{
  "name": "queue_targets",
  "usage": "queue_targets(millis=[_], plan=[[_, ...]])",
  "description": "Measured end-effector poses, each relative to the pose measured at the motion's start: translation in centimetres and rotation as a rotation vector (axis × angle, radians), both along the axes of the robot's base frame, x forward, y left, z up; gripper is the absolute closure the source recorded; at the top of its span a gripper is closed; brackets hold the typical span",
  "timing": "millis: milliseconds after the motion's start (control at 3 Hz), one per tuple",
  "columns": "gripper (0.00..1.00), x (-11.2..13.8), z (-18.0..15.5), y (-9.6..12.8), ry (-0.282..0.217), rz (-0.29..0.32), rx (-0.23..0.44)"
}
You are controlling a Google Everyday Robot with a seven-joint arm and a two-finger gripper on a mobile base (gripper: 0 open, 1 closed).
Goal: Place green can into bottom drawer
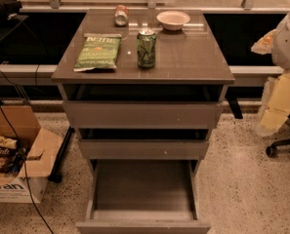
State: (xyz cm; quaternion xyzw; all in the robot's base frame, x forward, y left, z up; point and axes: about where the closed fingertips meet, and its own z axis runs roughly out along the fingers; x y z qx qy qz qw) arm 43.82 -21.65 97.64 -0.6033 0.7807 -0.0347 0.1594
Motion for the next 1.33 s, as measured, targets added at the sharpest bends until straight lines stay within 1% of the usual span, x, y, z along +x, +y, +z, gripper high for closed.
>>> queue_targets(millis=[333, 667, 1000, 1333], plan=[[0.0, 0.3, 0.2, 0.5, -0.019, 0.003, 0.004], [0.0, 1.2, -0.4, 2.5, -0.036, 0.036, 0.035], [0.0, 3.1, -1.5, 5.2, -0.052, 0.059, 0.12], [0.0, 5.0, -2.2, 6.9, -0.063, 0.072, 0.169]])
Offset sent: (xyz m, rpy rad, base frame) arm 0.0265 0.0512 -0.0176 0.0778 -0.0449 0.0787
